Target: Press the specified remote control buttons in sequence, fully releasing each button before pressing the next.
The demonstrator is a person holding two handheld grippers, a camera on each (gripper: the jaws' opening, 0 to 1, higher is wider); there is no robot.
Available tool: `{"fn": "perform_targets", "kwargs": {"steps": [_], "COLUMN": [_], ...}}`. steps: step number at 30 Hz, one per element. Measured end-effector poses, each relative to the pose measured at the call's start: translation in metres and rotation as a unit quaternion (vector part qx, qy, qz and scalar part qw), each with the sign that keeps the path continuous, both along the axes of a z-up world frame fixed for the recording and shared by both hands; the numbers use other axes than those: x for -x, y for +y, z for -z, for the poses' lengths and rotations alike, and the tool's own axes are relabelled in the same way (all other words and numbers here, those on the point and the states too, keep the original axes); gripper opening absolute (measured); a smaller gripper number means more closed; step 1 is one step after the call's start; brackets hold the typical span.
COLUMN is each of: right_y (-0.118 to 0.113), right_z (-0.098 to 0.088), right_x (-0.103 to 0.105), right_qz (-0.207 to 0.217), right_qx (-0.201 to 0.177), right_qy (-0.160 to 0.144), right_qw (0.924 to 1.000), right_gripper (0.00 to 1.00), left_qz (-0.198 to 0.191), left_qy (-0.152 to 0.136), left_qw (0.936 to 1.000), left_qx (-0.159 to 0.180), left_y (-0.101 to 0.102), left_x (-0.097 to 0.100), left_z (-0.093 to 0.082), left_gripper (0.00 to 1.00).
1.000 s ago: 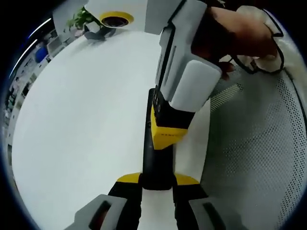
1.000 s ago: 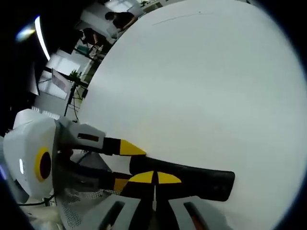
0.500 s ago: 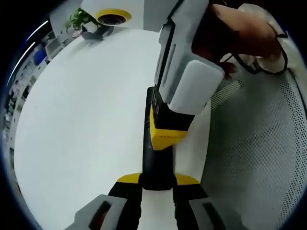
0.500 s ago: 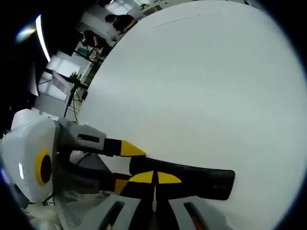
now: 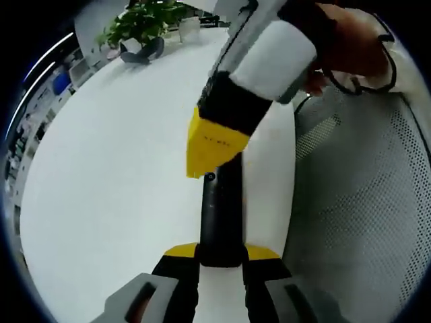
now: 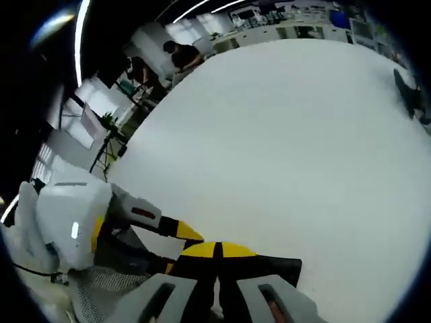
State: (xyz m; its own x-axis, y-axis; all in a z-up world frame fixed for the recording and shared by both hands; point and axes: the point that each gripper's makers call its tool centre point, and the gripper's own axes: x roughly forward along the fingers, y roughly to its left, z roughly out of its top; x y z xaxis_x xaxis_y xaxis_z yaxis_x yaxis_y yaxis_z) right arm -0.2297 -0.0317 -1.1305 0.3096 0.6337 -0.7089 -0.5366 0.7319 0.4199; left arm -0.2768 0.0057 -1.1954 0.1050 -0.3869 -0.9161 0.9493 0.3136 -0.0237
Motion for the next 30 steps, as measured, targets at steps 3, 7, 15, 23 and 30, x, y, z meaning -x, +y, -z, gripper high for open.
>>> {"fn": "perform_targets", "kwargs": {"steps": [3,7,15,23,30], "right_y": [-0.006,-0.023,-0.063,-0.085,-0.1], "right_z": [-0.023,-0.06,-0.116,-0.125,-0.121], "right_x": [-0.009,-0.02,-0.024,-0.019,-0.01], "right_qz": [0.003,0.025,0.083,0.112,0.134], "right_qx": [-0.007,-0.023,-0.063,-0.062,-0.047], "right_qy": [-0.057,-0.131,-0.229,-0.265,-0.292], "right_qw": [0.9983,0.9908,0.9678,0.9557,0.9457], "right_gripper": [0.0,0.0,0.2,0.4,0.69], "left_qz": [-0.004,-0.012,-0.006,0.007,0.02], "left_qy": [0.007,0.0,0.001,-0.005,-0.003], "left_qw": [0.9999,0.9997,0.9998,0.9999,0.9998], "left_qx": [0.008,0.02,0.018,0.009,0.002], "left_y": [0.0,0.0,0.001,0.002,0.004], "left_x": [-0.001,-0.004,-0.011,-0.021,-0.032], "left_z": [0.0,-0.001,-0.001,0.0,0.0], "left_gripper": [0.22,0.22,0.22,0.22,0.21]}}
